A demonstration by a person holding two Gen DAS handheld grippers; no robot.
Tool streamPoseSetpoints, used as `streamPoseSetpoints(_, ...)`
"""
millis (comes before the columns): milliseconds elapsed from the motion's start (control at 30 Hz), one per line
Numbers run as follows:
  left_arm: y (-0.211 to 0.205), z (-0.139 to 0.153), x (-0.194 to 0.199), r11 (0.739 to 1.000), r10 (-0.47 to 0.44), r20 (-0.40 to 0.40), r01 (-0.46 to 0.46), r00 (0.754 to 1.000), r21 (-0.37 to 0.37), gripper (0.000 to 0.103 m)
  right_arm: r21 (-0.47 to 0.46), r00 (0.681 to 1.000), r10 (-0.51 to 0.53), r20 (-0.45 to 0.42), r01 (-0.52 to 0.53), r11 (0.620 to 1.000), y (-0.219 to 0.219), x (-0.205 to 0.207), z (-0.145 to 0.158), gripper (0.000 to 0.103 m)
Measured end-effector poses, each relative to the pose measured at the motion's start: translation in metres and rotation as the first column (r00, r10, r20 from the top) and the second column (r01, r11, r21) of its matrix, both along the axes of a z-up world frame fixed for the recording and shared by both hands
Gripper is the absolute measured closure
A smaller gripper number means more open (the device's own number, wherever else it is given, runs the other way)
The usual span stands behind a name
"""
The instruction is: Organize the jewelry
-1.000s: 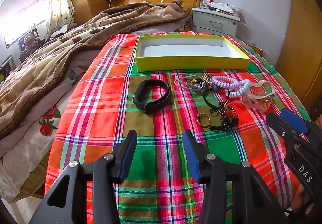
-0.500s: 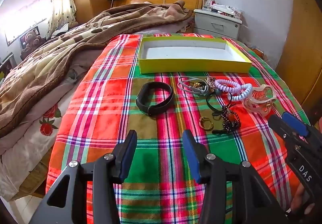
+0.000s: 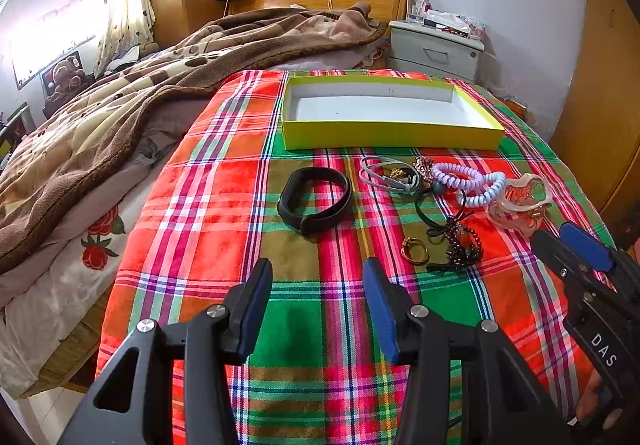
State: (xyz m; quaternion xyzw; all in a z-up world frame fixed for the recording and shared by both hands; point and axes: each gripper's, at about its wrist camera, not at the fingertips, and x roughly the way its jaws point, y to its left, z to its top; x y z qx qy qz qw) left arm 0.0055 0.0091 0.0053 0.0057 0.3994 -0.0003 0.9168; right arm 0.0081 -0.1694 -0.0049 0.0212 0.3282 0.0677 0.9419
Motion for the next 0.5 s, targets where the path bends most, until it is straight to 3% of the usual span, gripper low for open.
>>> streamPoseSetpoints(500, 0.0000, 0.0019, -0.0013, 1.000, 0.006, 0.004, -0.006, 1.000, 0.000, 0.054, -0.003, 1.000, 0.003, 0.010, -0.003, 1.000, 0.0019, 0.0005, 0.0016, 0.055)
